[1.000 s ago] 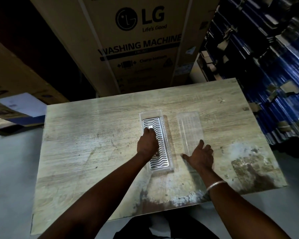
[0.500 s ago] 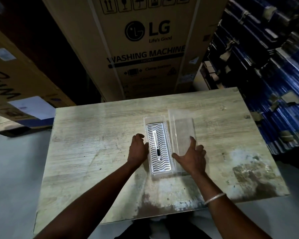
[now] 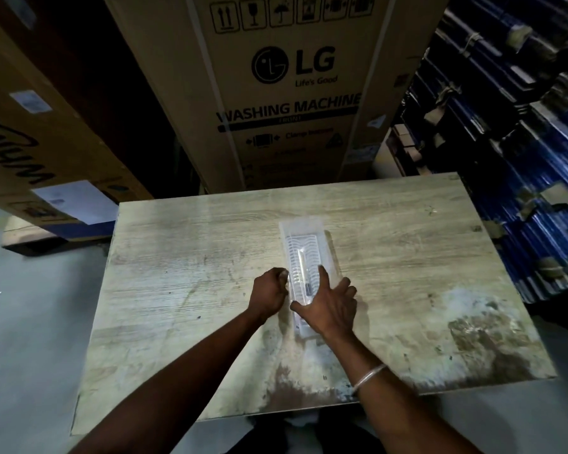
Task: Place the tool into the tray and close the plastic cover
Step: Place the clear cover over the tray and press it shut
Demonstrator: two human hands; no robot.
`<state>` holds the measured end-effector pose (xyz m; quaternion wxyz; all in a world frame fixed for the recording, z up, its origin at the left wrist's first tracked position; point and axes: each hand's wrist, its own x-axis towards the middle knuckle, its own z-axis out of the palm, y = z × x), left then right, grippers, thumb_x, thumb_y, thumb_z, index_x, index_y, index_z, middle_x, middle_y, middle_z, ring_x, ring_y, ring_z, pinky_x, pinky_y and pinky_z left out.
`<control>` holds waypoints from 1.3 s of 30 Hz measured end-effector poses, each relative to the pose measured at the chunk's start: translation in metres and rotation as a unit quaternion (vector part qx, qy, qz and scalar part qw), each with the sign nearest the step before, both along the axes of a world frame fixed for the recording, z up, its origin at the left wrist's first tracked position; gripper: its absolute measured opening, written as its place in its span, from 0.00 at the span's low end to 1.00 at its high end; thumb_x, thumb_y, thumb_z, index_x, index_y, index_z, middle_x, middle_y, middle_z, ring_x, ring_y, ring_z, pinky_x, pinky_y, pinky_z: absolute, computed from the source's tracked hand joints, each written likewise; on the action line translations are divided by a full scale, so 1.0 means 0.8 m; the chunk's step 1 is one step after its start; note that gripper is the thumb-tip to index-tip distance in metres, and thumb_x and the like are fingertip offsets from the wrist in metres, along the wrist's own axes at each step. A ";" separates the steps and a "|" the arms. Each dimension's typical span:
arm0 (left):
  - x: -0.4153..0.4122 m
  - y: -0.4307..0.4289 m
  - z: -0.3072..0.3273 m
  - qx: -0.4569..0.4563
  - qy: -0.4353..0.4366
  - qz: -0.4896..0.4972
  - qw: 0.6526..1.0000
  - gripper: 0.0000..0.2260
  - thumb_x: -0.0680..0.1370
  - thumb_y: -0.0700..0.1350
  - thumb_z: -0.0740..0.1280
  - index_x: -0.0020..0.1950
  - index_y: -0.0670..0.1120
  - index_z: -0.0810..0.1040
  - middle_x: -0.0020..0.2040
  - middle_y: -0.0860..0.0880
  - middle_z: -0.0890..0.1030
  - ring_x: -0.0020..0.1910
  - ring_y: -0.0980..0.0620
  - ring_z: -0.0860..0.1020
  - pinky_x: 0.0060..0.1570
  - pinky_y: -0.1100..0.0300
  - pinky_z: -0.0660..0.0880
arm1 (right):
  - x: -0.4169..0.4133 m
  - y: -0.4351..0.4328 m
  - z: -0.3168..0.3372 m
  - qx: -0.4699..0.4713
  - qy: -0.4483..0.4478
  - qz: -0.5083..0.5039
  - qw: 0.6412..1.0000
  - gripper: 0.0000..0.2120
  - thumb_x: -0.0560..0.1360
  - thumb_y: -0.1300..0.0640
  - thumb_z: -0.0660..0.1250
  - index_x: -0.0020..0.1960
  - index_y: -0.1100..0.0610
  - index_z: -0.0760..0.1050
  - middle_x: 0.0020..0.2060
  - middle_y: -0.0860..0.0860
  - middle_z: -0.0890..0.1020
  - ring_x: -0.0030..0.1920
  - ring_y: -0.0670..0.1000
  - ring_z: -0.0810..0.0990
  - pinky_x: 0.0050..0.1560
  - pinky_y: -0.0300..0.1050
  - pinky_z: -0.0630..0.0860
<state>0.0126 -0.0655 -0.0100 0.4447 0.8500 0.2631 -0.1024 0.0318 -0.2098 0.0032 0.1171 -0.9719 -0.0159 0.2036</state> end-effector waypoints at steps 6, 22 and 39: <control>-0.008 0.003 -0.001 -0.047 0.018 0.016 0.999 0.20 0.80 0.48 0.71 0.70 0.42 0.77 0.55 0.45 0.87 0.51 0.45 0.87 0.61 0.51 0.80 | -0.008 0.007 -0.005 -0.018 -0.012 -0.006 1.000 0.56 0.59 0.25 0.70 0.80 0.44 0.53 0.64 0.61 0.67 0.61 0.62 0.69 0.59 0.54 0.72; -0.003 0.001 -0.001 -0.080 0.060 0.029 0.995 0.24 0.77 0.39 0.74 0.71 0.43 0.74 0.50 0.42 0.88 0.49 0.43 0.87 0.56 0.48 0.83 | 0.006 0.003 -0.004 -0.029 0.045 0.052 0.997 0.58 0.64 0.27 0.73 0.82 0.47 0.47 0.69 0.61 0.64 0.66 0.60 0.67 0.59 0.53 0.73; 0.030 0.012 0.011 0.219 0.101 -0.263 0.934 0.49 0.74 0.50 0.77 0.85 0.47 0.48 0.86 0.50 0.45 0.78 0.43 0.67 0.65 0.44 0.78 | 0.044 -0.012 0.023 -0.042 0.100 0.117 0.987 0.61 0.66 0.42 0.81 0.83 0.53 0.43 0.79 0.61 0.57 0.74 0.61 0.67 0.66 0.54 0.73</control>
